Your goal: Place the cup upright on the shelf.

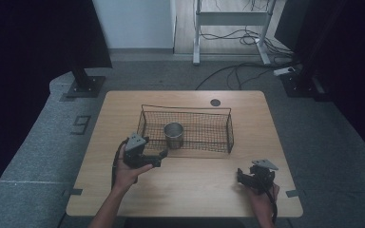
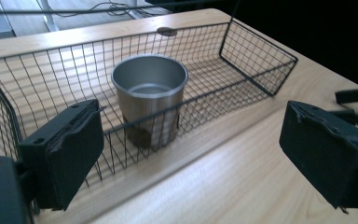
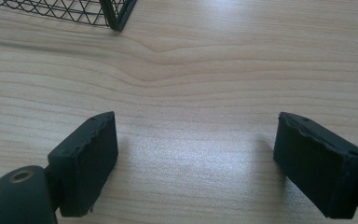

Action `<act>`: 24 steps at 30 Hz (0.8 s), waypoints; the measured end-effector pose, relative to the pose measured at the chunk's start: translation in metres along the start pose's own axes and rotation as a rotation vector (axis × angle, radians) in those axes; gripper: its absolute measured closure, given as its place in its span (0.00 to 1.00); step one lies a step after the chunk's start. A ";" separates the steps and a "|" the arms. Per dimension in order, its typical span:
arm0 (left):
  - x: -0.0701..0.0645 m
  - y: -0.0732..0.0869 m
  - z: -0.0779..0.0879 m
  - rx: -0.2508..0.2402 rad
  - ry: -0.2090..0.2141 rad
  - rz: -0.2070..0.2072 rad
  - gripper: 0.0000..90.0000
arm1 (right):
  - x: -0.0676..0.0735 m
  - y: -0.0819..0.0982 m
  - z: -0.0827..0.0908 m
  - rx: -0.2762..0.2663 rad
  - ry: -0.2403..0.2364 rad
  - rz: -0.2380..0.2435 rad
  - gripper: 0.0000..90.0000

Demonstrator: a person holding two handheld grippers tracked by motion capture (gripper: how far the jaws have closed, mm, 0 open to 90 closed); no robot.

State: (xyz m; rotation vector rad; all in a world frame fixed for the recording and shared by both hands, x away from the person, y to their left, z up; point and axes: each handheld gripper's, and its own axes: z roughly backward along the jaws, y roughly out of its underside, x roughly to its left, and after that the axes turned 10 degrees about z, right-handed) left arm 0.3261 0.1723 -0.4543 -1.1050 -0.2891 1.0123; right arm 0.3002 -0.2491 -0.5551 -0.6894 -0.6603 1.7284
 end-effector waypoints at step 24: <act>0.012 0.048 0.017 0.045 0.013 0.046 0.09 | 0.000 0.000 0.000 0.001 0.004 -0.003 0.15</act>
